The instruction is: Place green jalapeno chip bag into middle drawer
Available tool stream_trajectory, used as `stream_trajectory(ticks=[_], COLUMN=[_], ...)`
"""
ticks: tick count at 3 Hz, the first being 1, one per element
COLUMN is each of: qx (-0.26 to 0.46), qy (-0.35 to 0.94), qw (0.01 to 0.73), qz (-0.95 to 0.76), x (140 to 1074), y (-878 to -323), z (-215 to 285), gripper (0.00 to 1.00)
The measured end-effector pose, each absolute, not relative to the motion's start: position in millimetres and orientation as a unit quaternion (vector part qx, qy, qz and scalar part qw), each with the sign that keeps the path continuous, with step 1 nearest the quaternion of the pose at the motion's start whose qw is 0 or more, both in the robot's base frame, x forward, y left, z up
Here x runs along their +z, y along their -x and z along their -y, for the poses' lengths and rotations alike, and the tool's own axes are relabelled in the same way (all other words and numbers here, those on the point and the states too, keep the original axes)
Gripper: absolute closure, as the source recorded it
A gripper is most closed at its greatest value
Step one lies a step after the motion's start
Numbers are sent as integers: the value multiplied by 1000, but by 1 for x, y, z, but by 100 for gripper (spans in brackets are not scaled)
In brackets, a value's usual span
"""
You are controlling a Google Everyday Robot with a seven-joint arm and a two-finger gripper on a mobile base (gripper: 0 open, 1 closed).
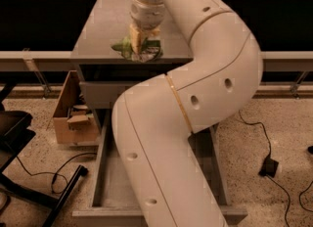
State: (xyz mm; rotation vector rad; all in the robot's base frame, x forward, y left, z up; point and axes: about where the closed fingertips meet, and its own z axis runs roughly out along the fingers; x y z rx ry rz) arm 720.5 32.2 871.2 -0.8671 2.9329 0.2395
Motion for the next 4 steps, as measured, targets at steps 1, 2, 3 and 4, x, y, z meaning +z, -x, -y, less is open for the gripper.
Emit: stream_trajectory(ticks=[1,2,3,4], qx=[103,113,139,180], qy=[217,144,105,104], qw=[-2,-11,-27,-52], qz=[-971,-983,-984,-977], x=[868,900,920,927], y=[-691,-652,-608,-553], z=[-1,26,42,53], gripper=[100,100,100,100])
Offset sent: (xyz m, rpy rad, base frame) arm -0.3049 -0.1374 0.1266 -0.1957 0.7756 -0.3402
